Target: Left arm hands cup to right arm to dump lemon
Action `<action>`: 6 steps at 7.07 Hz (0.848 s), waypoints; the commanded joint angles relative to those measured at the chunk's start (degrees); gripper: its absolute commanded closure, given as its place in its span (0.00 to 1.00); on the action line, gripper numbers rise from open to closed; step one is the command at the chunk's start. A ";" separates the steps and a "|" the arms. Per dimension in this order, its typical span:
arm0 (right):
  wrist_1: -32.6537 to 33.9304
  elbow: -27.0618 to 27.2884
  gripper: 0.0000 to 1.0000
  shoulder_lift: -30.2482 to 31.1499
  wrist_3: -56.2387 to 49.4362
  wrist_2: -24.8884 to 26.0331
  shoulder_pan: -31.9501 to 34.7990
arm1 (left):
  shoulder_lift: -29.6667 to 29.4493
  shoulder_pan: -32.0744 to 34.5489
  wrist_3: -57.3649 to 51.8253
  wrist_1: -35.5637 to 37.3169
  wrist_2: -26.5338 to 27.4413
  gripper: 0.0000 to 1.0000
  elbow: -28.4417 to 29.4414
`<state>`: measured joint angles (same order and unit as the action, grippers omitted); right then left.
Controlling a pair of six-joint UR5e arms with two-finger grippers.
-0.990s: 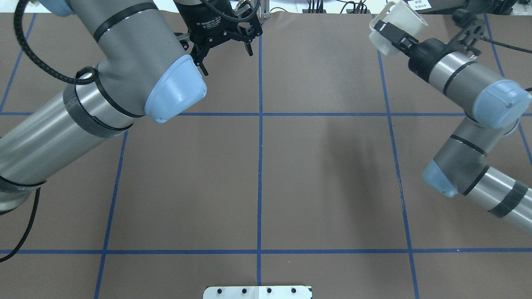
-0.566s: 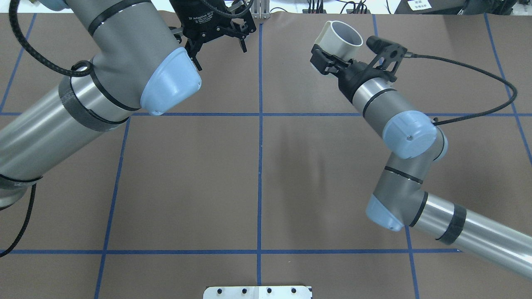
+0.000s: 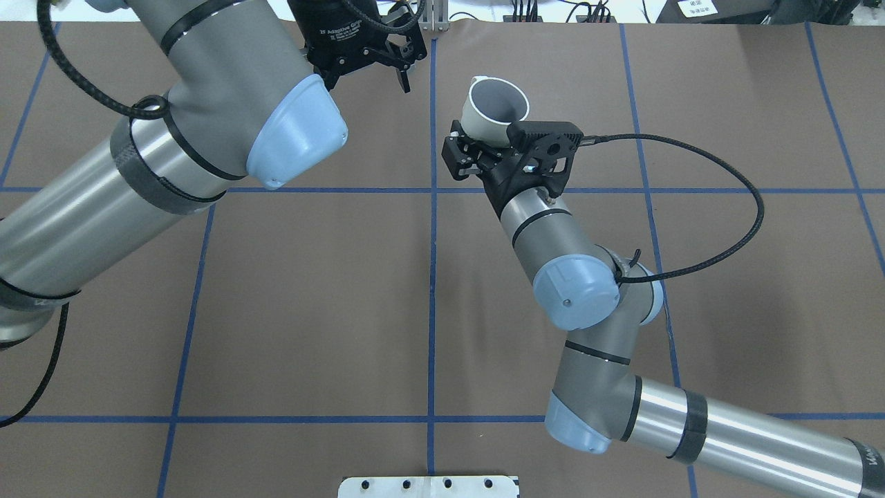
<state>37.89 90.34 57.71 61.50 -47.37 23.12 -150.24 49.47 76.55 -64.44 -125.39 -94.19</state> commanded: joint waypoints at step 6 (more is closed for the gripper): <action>5.69 -1.75 0.49 -5.23 -14.66 5.98 -5.10 | -5.06 -1.74 0.09 0.99 -0.29 0.12 7.62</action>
<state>42.04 88.69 53.21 47.99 -41.10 18.09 -155.27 48.47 76.58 -63.33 -125.66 -86.58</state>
